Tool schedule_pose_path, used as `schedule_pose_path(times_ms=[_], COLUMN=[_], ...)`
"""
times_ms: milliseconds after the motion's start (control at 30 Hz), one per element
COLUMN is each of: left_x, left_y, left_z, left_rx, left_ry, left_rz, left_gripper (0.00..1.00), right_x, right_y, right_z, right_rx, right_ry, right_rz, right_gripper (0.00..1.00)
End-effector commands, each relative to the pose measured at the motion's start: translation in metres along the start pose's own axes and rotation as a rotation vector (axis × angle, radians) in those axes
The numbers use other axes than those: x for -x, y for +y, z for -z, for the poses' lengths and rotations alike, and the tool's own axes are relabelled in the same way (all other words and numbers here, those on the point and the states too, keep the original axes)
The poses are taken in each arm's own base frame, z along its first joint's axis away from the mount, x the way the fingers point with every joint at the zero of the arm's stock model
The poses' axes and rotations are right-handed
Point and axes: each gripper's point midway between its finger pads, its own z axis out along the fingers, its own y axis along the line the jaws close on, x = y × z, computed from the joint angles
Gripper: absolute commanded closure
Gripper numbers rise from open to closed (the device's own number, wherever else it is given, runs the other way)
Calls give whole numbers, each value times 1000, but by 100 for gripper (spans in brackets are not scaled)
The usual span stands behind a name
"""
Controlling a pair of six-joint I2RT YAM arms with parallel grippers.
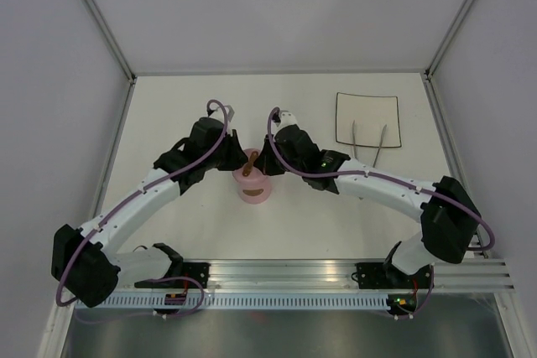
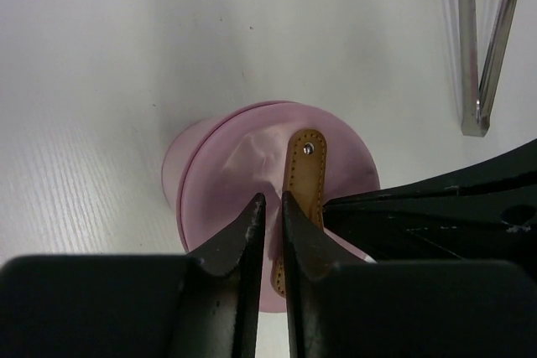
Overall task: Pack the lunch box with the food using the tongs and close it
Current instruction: Put the lid back on the lunch box
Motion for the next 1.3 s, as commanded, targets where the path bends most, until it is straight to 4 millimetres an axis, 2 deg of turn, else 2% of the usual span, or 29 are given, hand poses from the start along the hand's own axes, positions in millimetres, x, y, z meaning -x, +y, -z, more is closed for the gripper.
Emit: schedule_pose_path(times_ms=[0, 167, 300, 333, 400, 433, 467, 533, 567, 633, 667, 700, 733, 767, 800, 833, 867, 900, 933, 967, 1000, 1033, 1067, 1100, 1133, 1167, 1200, 1233, 1267], left_x=[-52, -47, -35, -32, -23, -21, -19, -15, -12, -4, -4, 8, 13, 22, 40, 50, 60, 80, 90, 110, 115, 134, 140, 145, 150, 157, 160, 163, 163], left_y=[35, 49, 74, 80, 92, 96, 100, 109, 114, 118, 122, 122, 120, 116, 110, 109, 107, 100, 99, 90, 88, 81, 78, 72, 67, 63, 59, 55, 51], left_z=[-11, -18, -19, -19, -18, -18, -18, -22, -23, -27, -31, -31, -31, -28, -23, -19, -13, -2, 3, 13, 21, 34, 42, 57, 67, 78, 89, 109, 118], left_rx=[114, 141, 186, 195, 215, 225, 233, 251, 259, 261, 267, 260, 247, 238, 224, 227, 229, 222, 229, 217, 220, 215, 215, 209, 200, 194, 188, 185, 176], left_ry=[183, 187, 170, 166, 148, 147, 146, 150, 147, 137, 151, 130, 127, 107, 61, 31, 3, -49, -72, -119, -121, -165, -177, -203, -224, -255, -285, -332, -355], left_rz=[36, 36, 74, 68, 79, 74, 78, 86, 92, 95, 98, 97, 78, 65, 52, 32, 18, -1, -29, -48, -62, -87, -95, -105, -120, -127, -132, -135, -138], left_gripper=[80, 80, 80, 80, 80, 80, 80, 80, 80, 80, 80, 81, 81, 81, 81, 80, 79, 77, 75, 73, 68, 61, 57, 52, 47, 36, 32, 28, 22], right_x=[-60, -58, -53, -43, -48, -39, -41, -26, -27, -7, -5, -2, 15, 22, 36, 57, 68, 84, 108, 117, 133, 152, 162, 174, 189, 193, 201, 205, 204], right_y=[-55, -58, -55, -47, -53, -49, -54, -53, -56, -53, -56, -63, -55, -56, -56, -45, -38, -38, -28, -19, -20, -11, -9, -13, -10, -14, -24, -24, -29], right_z=[-18, -39, -65, -71, -85, -91, -99, -108, -113, -121, -126, -126, -126, -122, -118, -107, -100, -92, -76, -66, -55, -33, -20, -7, 20, 33, 47, 74, 88], right_rx=[-196, -216, -216, -203, -218, -207, -212, -197, -201, -185, -189, -209, -192, -199, -196, -167, -140, -131, -110, -68, -57, -34, -25, -36, -38, -60, -114, -130, -159], right_ry=[177, 175, 172, 158, 188, 175, 186, 167, 173, 146, 154, 172, 154, 157, 134, 94, 82, 53, 2, 1, -28, -73, -96, -128, -181, -197, -237, -278, -296], right_rz=[44, 72, 103, 108, 115, 109, 105, 95, 93, 96, 100, 102, 116, 125, 125, 138, 138, 131, 137, 133, 123, 127, 129, 132, 138, 156, 157, 164, 166], right_gripper=[96, 96, 96, 96, 96, 96, 96, 96, 96, 96, 96, 96, 96, 95, 91, 87, 82, 72, 68, 64, 54, 49, 43, 32, 25, 16, 12, 8, 2])
